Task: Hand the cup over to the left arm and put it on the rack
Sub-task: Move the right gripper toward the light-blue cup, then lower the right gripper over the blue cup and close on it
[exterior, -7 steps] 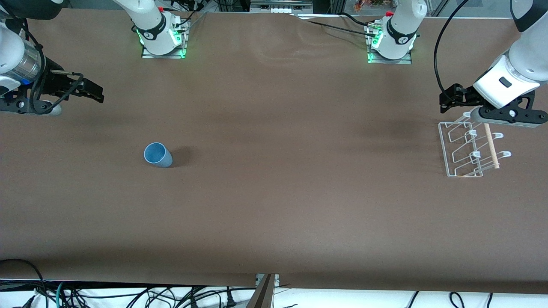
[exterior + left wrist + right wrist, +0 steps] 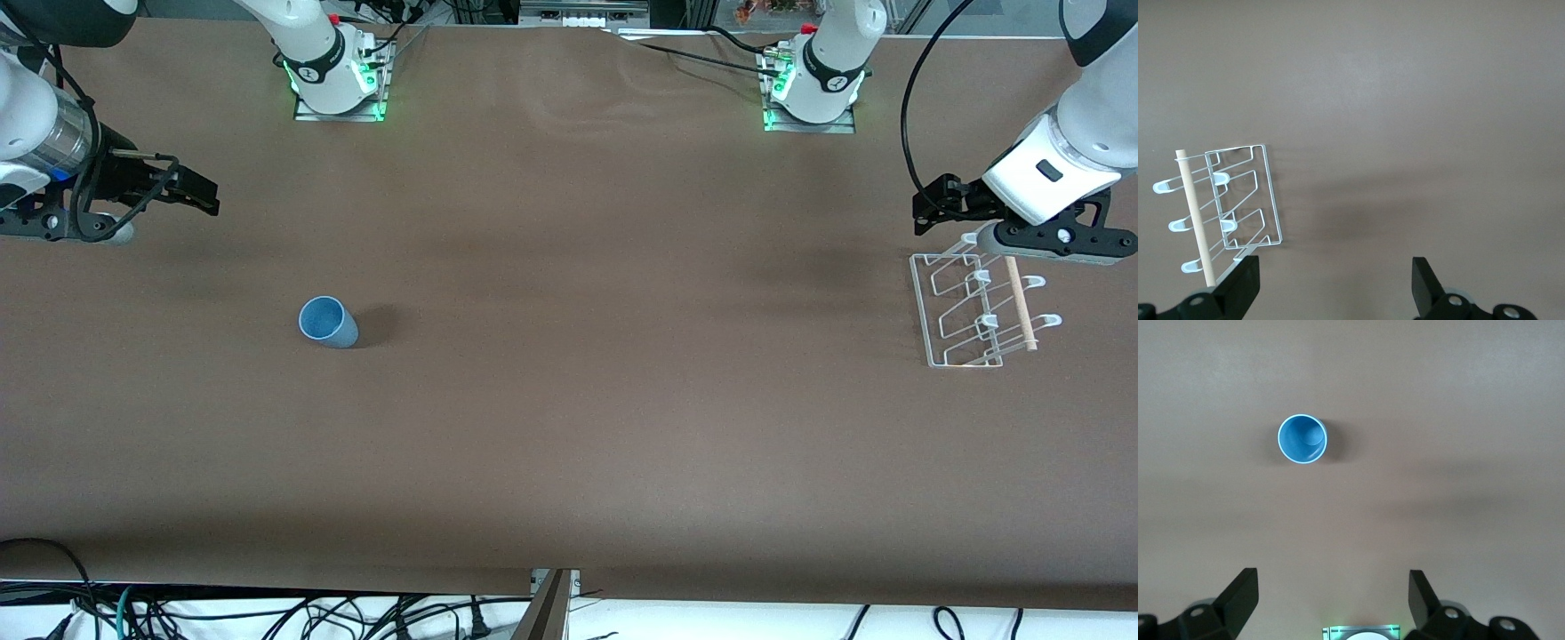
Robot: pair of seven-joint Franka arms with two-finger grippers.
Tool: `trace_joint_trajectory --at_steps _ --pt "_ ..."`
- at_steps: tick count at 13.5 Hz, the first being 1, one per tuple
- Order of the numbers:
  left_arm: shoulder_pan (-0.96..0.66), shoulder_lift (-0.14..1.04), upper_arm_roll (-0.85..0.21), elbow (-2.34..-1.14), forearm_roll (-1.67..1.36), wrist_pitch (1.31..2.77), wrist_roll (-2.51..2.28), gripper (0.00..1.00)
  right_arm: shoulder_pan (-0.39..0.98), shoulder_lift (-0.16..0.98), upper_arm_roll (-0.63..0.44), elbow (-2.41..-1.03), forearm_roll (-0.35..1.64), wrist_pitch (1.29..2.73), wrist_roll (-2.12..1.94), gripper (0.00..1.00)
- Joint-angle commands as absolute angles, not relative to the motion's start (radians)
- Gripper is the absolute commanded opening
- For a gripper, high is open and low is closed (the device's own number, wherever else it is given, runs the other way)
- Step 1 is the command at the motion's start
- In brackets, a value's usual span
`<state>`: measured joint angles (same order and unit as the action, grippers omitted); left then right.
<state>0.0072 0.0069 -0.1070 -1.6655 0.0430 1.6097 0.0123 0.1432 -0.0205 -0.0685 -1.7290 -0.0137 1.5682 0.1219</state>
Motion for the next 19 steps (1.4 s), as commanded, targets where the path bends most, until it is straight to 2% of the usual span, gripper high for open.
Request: trace_joint_trajectory --at_steps 1,5,10,15,17,19 --pt "0.008 -0.008 -0.109 -1.672 0.058 1.601 0.012 1.0 0.13 0.001 -0.061 -1.704 0.008 1.554 0.126 1.0" --pt "0.008 -0.008 -0.109 -1.672 0.057 1.601 0.012 1.0 0.143 0.021 -0.058 -1.709 0.008 1.552 0.112 0.99" --pt "0.009 -0.008 -0.107 -1.672 0.057 1.601 0.017 1.0 0.143 0.119 -0.058 -1.726 0.006 1.6 0.039 0.99" --pt "0.009 -0.008 -0.107 -1.672 0.057 1.601 0.017 1.0 0.141 0.137 -0.058 -1.928 0.006 1.849 0.02 0.99" --pt "0.009 -0.008 -0.106 -1.672 0.057 1.601 0.018 1.0 0.141 0.147 -0.058 -2.011 0.006 1.995 -0.009 0.99" --pt "0.009 -0.008 -0.106 -1.672 0.057 1.601 0.017 1.0 0.14 0.185 -0.06 -2.043 0.006 2.087 -0.02 0.99"
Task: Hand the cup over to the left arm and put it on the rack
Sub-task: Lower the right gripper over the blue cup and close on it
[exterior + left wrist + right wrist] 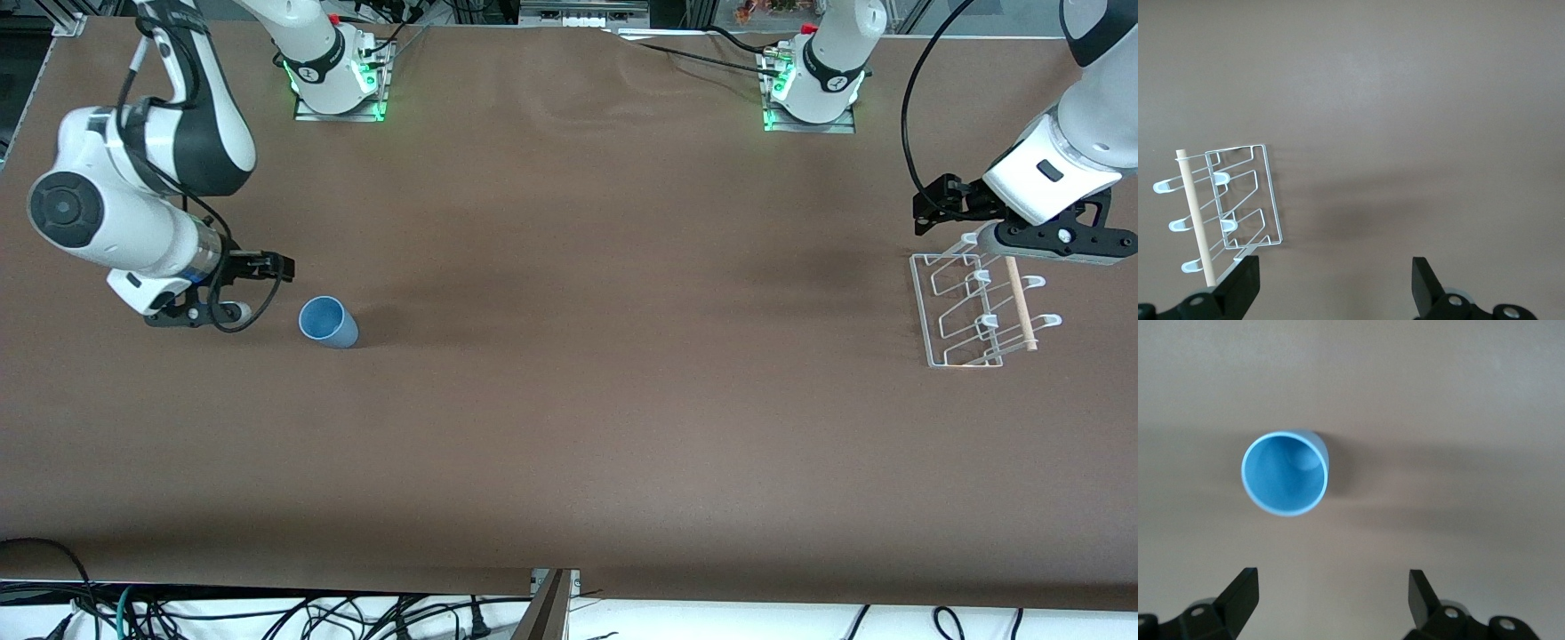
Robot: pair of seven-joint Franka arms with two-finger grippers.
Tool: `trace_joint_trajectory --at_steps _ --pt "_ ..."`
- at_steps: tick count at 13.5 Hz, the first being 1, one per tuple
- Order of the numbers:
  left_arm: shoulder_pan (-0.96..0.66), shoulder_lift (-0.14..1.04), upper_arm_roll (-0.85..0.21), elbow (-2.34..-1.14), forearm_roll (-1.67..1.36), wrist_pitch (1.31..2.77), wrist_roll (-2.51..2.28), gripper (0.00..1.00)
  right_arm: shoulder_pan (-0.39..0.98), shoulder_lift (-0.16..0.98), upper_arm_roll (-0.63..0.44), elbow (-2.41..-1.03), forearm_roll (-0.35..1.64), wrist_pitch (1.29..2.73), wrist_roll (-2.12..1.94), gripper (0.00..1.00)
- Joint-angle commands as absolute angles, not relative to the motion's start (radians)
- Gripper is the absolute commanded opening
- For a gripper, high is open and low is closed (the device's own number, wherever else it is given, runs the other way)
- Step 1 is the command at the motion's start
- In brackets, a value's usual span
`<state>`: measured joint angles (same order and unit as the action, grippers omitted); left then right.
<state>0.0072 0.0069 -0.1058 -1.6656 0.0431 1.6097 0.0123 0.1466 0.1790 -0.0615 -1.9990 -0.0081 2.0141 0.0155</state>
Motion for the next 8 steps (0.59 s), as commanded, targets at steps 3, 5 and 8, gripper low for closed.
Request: trace_joint_trajectory --at_steps 3,5,8 --pt "0.009 -0.008 -0.106 -1.672 0.057 1.601 0.018 1.0 0.14 0.251 -0.061 -2.039 0.006 2.161 -0.038 0.99" --pt "0.009 -0.008 -0.106 -1.672 0.057 1.601 0.018 1.0 0.135 0.275 -0.06 -2.037 0.006 2.186 -0.038 0.99" --pt "0.009 -0.008 -0.106 -1.672 0.057 1.601 0.018 1.0 0.133 0.32 -0.061 -2.031 0.006 2.239 -0.038 0.99"
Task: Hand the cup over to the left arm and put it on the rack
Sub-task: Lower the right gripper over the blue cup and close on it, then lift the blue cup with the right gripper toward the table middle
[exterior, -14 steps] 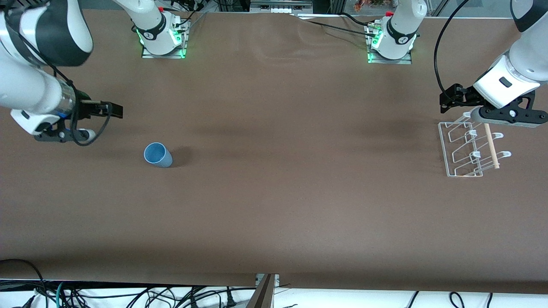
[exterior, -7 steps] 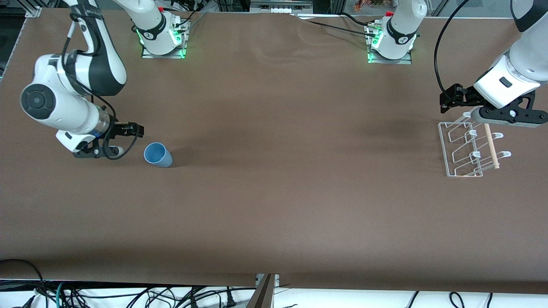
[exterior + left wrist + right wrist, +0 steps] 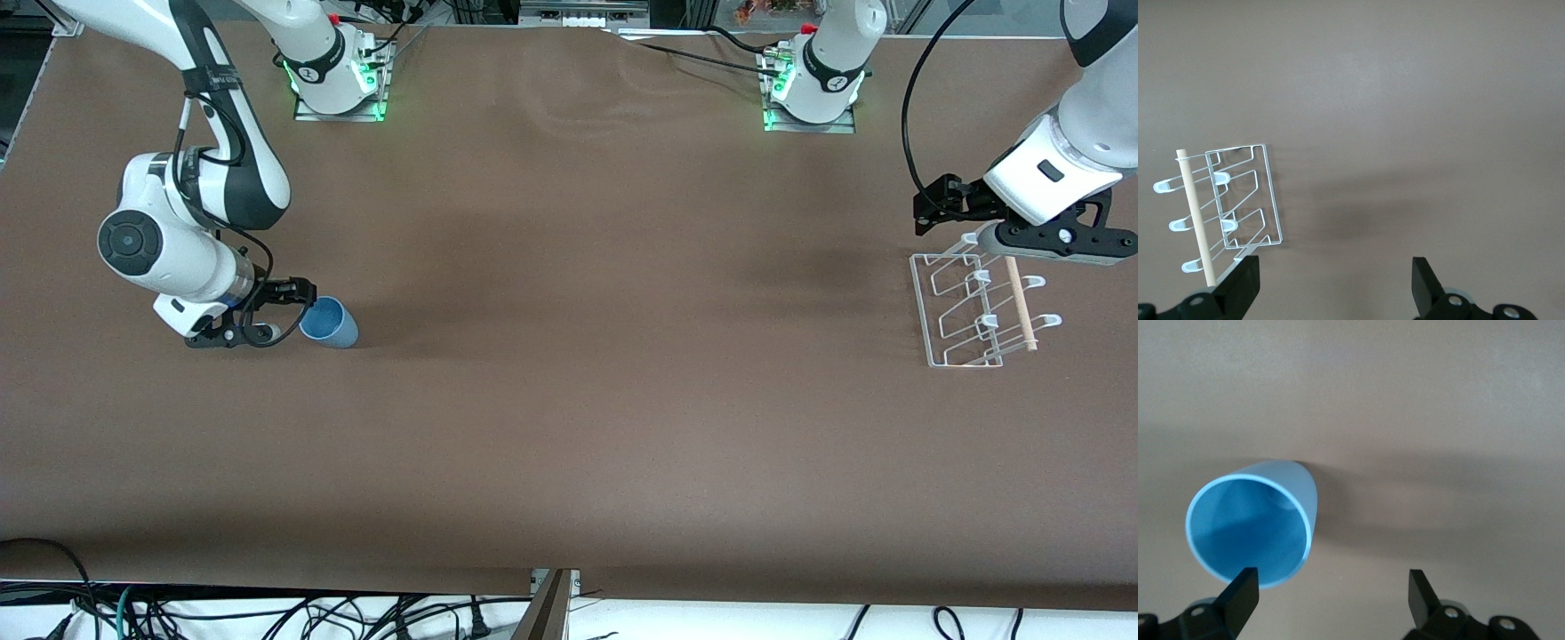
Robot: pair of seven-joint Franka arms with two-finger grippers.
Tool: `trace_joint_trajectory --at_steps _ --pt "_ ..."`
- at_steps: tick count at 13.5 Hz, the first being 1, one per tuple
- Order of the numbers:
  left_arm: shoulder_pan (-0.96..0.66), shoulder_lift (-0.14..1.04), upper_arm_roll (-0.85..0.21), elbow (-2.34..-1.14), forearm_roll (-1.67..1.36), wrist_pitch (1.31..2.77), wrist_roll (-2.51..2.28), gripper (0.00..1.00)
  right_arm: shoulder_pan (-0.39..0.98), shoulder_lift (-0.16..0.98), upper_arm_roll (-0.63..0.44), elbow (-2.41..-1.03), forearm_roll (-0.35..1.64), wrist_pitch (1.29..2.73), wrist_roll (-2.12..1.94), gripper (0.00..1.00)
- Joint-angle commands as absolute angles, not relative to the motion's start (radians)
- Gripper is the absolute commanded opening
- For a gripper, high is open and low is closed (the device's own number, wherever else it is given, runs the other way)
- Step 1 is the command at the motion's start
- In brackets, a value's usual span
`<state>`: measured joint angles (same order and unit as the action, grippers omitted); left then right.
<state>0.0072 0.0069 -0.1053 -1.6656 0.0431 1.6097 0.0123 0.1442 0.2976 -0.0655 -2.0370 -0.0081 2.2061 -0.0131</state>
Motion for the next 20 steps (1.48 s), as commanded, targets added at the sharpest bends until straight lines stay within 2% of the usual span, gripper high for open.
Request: trace_joint_trajectory --at_steps 1,3,5,6,7,10,14,17,20 --pt "0.009 -0.008 -0.106 -1.672 0.057 1.6 0.018 1.0 0.133 0.339 -0.061 -2.031 0.006 2.258 -0.038 0.99" --pt "0.009 -0.008 -0.106 -1.672 0.057 1.6 0.018 1.0 0.136 0.382 -0.061 -2.029 0.005 2.266 -0.038 0.98" --pt "0.009 -0.008 -0.106 -1.672 0.057 1.6 0.018 1.0 0.143 0.403 -0.06 -2.023 0.003 2.26 -0.037 0.76" --pt "0.009 -0.008 -0.106 -1.672 0.057 1.6 0.018 1.0 0.143 0.408 -0.06 -2.01 0.006 2.257 -0.028 0.5" --pt "0.009 -0.008 -0.106 -1.672 0.057 1.6 0.018 1.0 0.143 0.41 -0.06 -1.997 0.006 2.244 -0.035 0.28" --pt "0.009 -0.008 -0.106 -1.672 0.057 1.6 0.018 1.0 0.159 0.411 -0.057 -1.971 0.008 2.22 -0.009 0.0" --pt "0.009 -0.008 -0.106 -1.672 0.057 1.6 0.018 1.0 0.192 0.411 -0.055 -1.951 0.008 2.194 0.049 0.0" --pt "0.009 -0.008 -0.106 -1.672 0.057 1.6 0.018 1.0 0.202 0.425 -0.055 -1.844 0.018 2.019 0.101 0.0" --pt "0.009 -0.008 -0.106 -1.672 0.057 1.598 0.018 1.0 0.218 0.495 -0.055 -1.647 0.232 1.805 0.147 0.0"
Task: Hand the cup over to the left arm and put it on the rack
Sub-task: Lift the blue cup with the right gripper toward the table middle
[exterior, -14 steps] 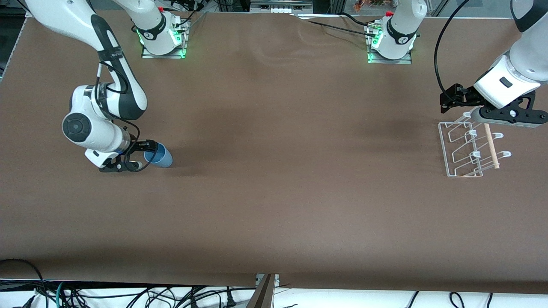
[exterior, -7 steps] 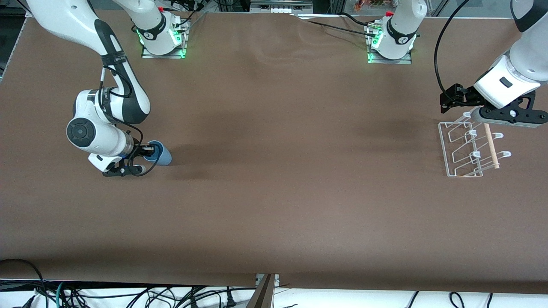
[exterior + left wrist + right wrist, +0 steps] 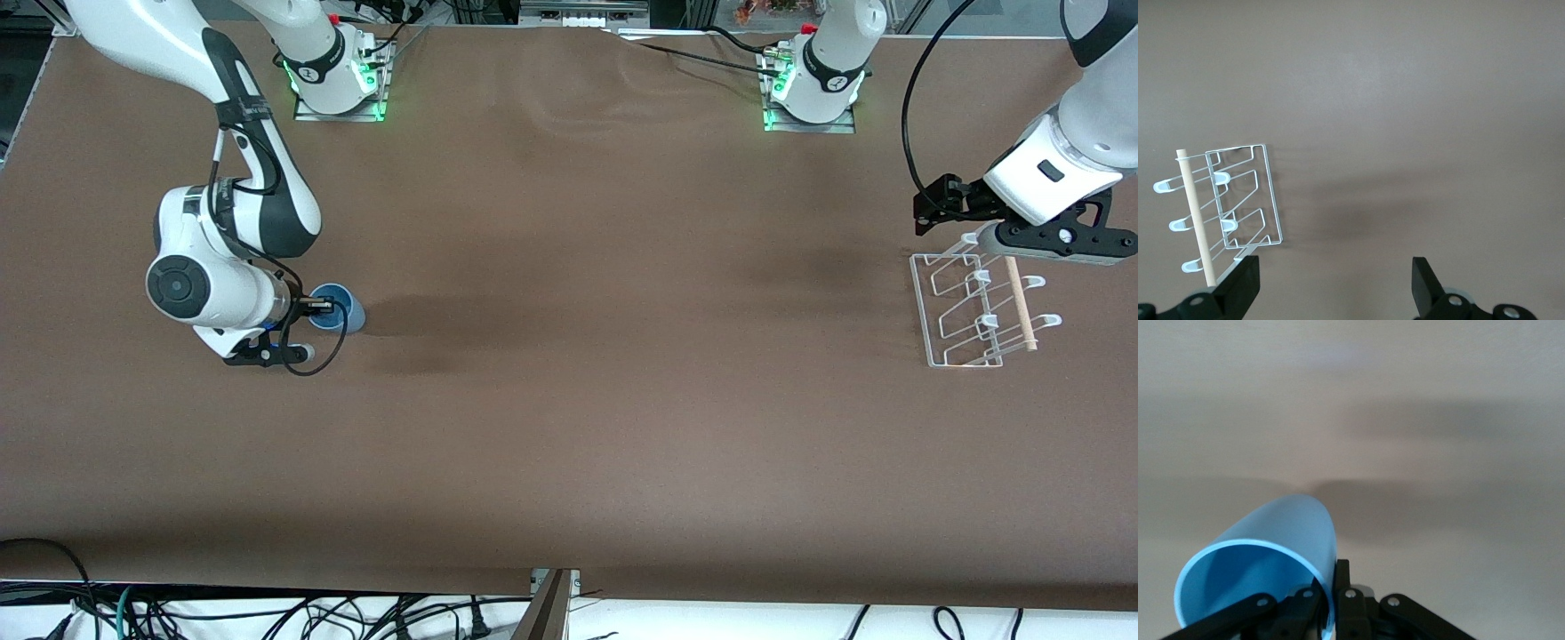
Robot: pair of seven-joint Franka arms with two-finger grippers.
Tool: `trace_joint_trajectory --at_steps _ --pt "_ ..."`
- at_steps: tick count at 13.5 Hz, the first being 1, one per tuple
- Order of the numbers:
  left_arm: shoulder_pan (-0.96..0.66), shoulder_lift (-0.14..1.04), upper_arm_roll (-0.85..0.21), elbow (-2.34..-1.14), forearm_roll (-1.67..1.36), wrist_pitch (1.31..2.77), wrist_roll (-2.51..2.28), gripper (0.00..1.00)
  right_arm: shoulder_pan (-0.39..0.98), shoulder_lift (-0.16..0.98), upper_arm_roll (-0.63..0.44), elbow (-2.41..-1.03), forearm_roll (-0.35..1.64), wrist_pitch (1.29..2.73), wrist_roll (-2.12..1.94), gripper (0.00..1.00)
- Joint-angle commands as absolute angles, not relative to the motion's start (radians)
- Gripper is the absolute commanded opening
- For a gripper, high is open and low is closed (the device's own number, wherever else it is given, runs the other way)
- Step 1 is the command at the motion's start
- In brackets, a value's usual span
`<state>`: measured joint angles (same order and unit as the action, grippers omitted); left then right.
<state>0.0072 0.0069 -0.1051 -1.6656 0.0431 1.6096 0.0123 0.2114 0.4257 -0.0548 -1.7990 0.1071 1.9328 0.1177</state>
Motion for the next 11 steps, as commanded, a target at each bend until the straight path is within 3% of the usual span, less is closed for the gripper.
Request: trace_joint_trajectory --at_steps 1,4,11 --pt "0.009 -0.008 -0.107 -1.672 0.057 1.598 0.018 1.0 0.219 0.506 -0.057 -1.603 0.335 1.758 0.175 0.0" --pt "0.009 -0.009 -0.109 -1.672 0.057 1.597 0.017 1.0 0.225 0.505 -0.032 -1.531 0.464 1.698 0.318 0.0" --pt "-0.008 0.026 -0.118 -1.674 -0.104 1.546 0.09 1.0 0.3 0.506 0.038 -1.483 1.021 1.752 0.606 0.0"
